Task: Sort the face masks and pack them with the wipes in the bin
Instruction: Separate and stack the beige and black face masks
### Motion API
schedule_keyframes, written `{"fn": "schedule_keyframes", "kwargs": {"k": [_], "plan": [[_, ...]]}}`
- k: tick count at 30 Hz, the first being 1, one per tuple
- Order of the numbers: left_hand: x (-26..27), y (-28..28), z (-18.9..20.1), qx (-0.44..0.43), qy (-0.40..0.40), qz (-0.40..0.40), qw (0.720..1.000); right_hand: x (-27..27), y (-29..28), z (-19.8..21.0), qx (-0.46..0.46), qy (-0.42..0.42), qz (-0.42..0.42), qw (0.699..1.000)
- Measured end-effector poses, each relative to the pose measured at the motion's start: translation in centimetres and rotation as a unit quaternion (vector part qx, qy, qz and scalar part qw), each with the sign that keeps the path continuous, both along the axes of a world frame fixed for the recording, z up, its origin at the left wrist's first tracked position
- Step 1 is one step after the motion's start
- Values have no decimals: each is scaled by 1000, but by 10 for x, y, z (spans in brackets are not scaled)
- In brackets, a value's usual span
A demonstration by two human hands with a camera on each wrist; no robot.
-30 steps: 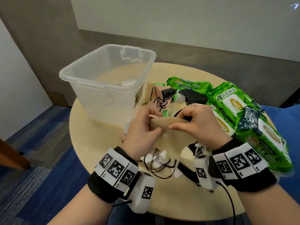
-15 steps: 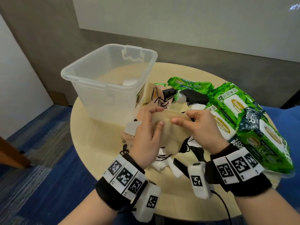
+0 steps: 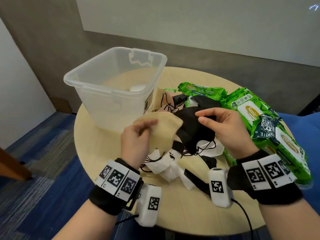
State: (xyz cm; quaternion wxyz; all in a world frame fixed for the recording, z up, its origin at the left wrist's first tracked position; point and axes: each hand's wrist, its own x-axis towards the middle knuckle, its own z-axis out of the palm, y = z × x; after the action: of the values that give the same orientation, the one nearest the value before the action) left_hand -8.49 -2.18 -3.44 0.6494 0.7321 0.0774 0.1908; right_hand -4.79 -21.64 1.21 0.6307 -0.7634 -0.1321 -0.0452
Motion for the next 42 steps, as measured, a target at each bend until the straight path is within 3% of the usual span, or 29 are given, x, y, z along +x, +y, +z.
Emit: {"fn": "schedule_keyframes", "kwargs": {"k": [4,8,16,28,34,37,40,42], "plan": [[3,1,-4,29,5,27,999,-1,-4,5,43,-22,19,999],[0,-9,-1,32,-7,-1,999,-2,4,3,91,-32,12,995],[-6,-20,10,-105,-24,-89,990,-7,15,1,100,-36,16,994],[-9,-12,12,-152,-66,-148,975,-2,10,-11,112,-44,-34,992],[-5,-3,10,-163,-63,-123,977,6,-7,-6,130,-45,-79,987],[-2,-1,11,-162,-72,-123,976,1,-17,5,157,-39,21,987],[-2,-1,13,-151,-74,-132,977,-7,-17,13,102,-8,159,982],[-3,-2,13,-144,-72,-144,976,-7,-13,10,58,-2,164,985]]}}
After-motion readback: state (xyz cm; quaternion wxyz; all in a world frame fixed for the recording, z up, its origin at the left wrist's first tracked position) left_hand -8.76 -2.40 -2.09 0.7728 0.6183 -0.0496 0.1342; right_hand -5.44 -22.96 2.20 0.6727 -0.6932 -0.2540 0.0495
